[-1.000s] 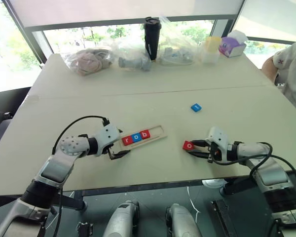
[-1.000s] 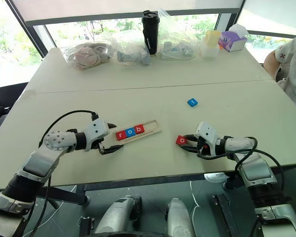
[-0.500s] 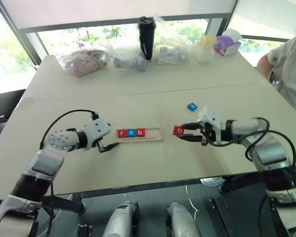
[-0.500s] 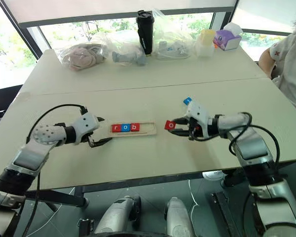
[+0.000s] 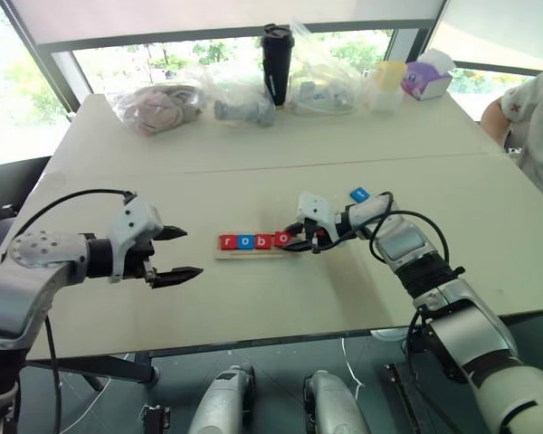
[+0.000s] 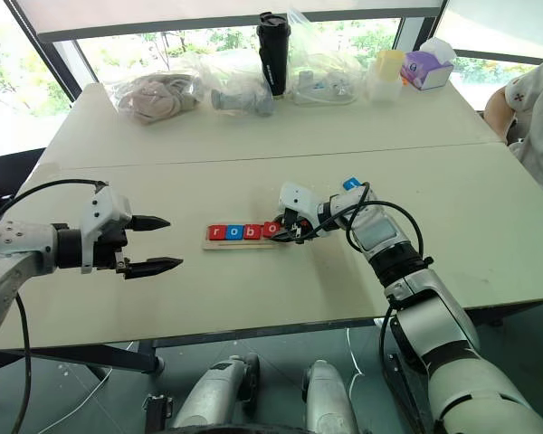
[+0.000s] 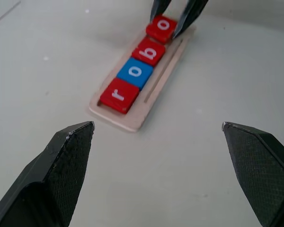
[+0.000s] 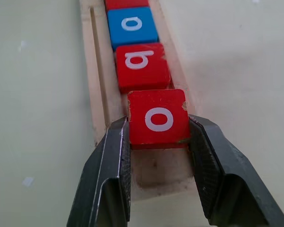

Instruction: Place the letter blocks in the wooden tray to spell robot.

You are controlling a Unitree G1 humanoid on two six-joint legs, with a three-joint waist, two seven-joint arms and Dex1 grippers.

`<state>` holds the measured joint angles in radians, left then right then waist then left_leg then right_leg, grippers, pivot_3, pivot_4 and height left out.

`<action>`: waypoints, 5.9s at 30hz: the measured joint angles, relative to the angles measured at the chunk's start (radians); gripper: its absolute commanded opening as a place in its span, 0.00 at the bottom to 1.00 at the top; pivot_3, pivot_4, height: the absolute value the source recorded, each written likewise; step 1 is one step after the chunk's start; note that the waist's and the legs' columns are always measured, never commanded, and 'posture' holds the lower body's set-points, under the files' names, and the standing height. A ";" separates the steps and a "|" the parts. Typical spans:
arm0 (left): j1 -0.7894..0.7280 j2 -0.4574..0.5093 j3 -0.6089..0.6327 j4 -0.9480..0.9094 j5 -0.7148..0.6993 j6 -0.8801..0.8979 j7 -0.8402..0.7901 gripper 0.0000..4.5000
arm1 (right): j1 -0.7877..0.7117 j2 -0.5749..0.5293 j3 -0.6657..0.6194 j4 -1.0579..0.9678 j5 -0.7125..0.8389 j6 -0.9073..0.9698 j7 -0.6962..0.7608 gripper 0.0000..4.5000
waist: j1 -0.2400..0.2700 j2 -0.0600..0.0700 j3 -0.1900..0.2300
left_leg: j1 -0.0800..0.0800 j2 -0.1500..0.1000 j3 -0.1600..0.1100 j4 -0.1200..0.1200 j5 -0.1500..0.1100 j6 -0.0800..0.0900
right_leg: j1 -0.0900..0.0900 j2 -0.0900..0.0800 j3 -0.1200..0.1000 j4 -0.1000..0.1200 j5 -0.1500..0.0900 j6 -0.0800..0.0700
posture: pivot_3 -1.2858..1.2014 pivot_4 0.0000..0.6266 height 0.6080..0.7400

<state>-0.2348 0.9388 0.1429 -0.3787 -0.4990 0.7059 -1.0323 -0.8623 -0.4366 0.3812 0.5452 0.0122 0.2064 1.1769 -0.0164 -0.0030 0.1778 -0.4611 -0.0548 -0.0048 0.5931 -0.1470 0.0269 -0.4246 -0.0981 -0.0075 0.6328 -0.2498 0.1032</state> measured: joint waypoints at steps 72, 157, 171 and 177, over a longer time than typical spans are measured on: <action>-0.010 -0.103 -0.063 -0.055 -0.061 0.052 0.189 1.00 | 0.198 0.007 -0.076 -0.285 -0.126 -0.010 -0.315 0.99 | 0.004 0.000 0.000 | 0.000 0.001 0.001 0.001 0.002 -0.001 | 0.001 0.001 0.001 0.003 0.000 -0.001 | 0.52 0.24 1.00; -0.164 -0.175 -0.209 0.088 0.047 -0.066 0.076 1.00 | 0.535 0.412 -0.503 -1.179 0.113 1.274 -1.207 0.81 | 0.003 0.000 0.000 | 0.000 0.001 0.001 0.001 0.003 -0.003 | -0.004 0.000 0.002 0.012 -0.003 -0.004 | 0.52 0.24 1.00; -0.156 -0.130 -0.210 0.040 0.003 -0.061 -0.046 1.00 | 0.626 -0.246 -0.518 -0.982 0.371 0.558 -0.336 0.98 | 0.005 -0.001 0.000 | 0.000 0.003 0.001 0.003 0.002 0.004 | 0.006 0.001 -0.001 -0.002 -0.002 -0.003 | 0.52 0.24 1.00; -0.228 -0.140 -0.256 0.067 0.017 -0.091 -0.105 1.00 | 0.601 -0.305 -0.398 -0.624 0.299 0.265 -0.143 0.98 | 0.005 -0.001 0.000 | 0.002 0.003 0.001 0.005 0.000 0.001 | 0.008 0.000 -0.001 -0.003 -0.002 -0.004 | 0.52 0.24 1.00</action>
<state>-0.4629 0.7988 -0.1135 -0.3115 -0.4824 0.6148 -1.1377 -0.2616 -0.7418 -0.0169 -0.0791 0.3115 0.4717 1.0337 -0.0112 -0.0039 0.1779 -0.4595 -0.0522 -0.0035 0.5980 -0.1467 0.0283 -0.4164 -0.0984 -0.0088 0.6301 -0.2518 0.0992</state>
